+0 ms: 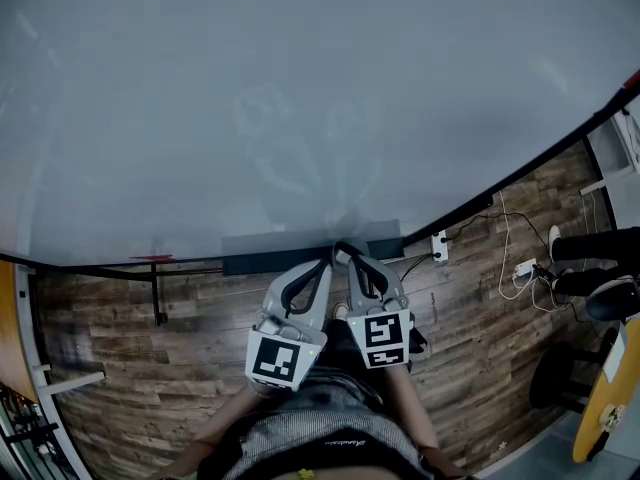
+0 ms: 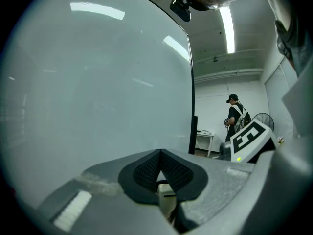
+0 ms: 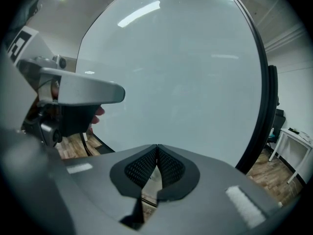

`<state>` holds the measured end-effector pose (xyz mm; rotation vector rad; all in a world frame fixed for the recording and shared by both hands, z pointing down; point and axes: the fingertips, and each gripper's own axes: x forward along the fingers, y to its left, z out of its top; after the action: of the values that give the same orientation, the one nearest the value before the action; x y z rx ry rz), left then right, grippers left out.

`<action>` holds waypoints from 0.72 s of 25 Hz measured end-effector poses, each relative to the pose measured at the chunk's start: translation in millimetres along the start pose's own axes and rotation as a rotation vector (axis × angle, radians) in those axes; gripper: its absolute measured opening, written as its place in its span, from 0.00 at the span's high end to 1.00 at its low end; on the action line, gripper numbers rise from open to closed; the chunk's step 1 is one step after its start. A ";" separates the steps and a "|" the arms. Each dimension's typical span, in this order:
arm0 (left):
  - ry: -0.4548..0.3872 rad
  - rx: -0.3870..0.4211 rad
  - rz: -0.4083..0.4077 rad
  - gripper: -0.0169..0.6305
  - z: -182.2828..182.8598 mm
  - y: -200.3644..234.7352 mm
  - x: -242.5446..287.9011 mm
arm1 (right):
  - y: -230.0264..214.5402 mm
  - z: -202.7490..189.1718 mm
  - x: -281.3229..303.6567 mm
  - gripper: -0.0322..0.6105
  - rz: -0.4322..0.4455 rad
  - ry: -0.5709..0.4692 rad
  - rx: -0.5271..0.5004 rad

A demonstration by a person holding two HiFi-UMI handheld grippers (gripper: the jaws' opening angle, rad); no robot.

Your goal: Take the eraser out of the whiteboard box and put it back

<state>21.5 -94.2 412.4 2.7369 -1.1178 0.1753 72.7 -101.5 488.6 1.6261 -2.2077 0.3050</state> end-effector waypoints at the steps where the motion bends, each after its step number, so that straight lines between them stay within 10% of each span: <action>1: 0.001 0.000 -0.002 0.97 -0.4 -0.1 0.4 | 0.2 -1.4 0.7 0.95 0.001 0.004 0.001; 18: 0.020 -0.048 -0.015 0.97 -12.0 -1.2 9.0 | 2.4 -10.9 0.0 0.86 0.095 0.020 -0.018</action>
<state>28.2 -97.0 425.6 2.6947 -1.0825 0.1718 72.3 -96.5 498.6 1.5048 -2.2700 0.3249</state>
